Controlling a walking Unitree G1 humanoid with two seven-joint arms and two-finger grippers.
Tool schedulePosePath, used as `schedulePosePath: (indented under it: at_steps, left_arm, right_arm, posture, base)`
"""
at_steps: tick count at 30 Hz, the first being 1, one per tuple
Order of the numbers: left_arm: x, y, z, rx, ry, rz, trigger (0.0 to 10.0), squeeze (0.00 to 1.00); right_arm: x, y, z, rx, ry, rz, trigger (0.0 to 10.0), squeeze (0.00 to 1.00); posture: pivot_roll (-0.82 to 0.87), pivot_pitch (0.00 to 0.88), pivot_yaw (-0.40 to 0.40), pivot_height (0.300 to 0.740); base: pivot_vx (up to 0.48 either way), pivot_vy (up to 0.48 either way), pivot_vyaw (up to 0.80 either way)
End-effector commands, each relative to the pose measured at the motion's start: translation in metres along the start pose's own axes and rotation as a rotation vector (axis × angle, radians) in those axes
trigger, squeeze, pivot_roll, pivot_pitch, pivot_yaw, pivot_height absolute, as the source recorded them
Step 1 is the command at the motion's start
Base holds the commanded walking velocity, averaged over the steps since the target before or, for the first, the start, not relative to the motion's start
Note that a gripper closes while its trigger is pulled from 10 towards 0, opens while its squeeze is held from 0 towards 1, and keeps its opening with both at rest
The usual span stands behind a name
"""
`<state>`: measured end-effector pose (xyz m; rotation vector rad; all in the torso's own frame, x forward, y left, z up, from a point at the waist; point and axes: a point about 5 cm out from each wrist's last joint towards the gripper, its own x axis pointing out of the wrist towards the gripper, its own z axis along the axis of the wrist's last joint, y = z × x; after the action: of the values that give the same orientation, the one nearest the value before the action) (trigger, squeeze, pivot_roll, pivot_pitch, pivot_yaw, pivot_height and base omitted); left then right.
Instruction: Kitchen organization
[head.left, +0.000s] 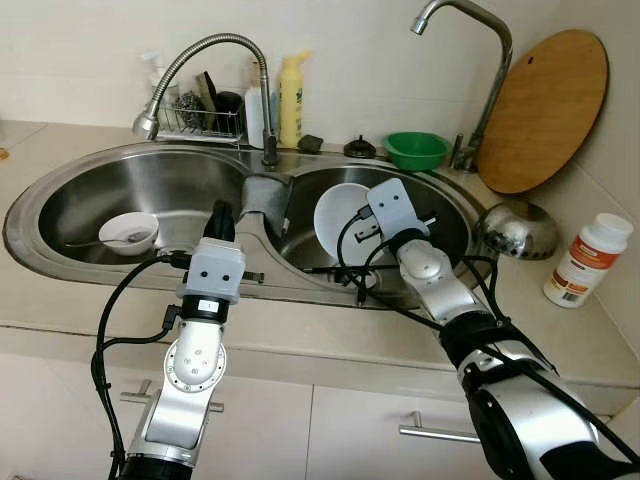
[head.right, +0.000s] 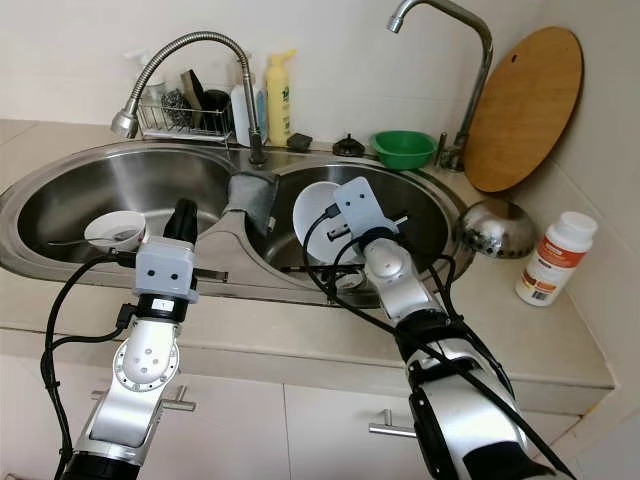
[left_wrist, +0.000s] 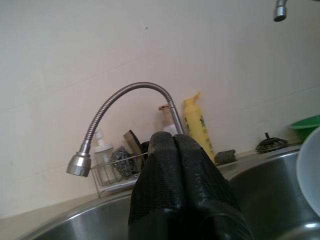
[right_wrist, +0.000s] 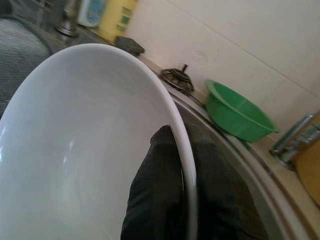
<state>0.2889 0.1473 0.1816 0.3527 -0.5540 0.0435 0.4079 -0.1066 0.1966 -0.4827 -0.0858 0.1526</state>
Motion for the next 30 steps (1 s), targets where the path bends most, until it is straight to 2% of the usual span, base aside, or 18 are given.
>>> schedulePosePath:
  at_steps: [1,8,13,16,22,30]
  left_arm:
    - [0.0,-0.001,0.0,-0.002,-0.001,-0.007,10.0,0.0]
    - [0.0,-0.003,0.0,-0.005,-0.002,-0.017,10.0,0.0]
    - [0.001,-0.004,0.0,-0.006,-0.001,-0.022,10.0,0.0]
    - [0.0,-0.004,-0.001,-0.006,0.001,-0.023,10.0,0.0]
    - [-0.001,-0.004,-0.002,-0.003,0.008,-0.025,10.0,0.0]
    - [-0.001,-0.004,-0.002,-0.003,0.008,-0.025,10.0,0.0]
  right_arm:
    - [0.004,-0.008,0.008,-0.007,0.001,-0.026,10.0,0.0]
    - [0.009,-0.001,0.011,-0.045,0.057,0.044,10.0,0.0]
    - [0.007,0.019,0.006,-0.141,0.111,0.155,10.0,0.0]
    - [0.006,0.023,0.001,-0.168,0.137,0.186,10.0,0.0]
    - [0.004,0.03,-0.003,-0.206,0.162,0.259,10.0,0.0]
    - [0.004,0.03,-0.003,-0.206,0.162,0.259,10.0,0.0]
  posture:
    - [-0.01,0.0,-0.036,0.74]
    - [-0.01,0.0,-0.036,0.74]
    - [0.0,0.0,-0.039,0.74]
    - [0.0,0.0,-0.041,0.74]
    - [0.0,0.0,-0.043,0.74]
    - [0.0,0.0,-0.043,0.74]
  base:
    - [0.0,0.0,0.0]
    - [0.0,0.0,0.0]
    - [0.0,0.0,0.0]
    - [0.0,0.0,0.0]
    - [0.0,0.0,0.0]
    - [0.0,0.0,0.0]
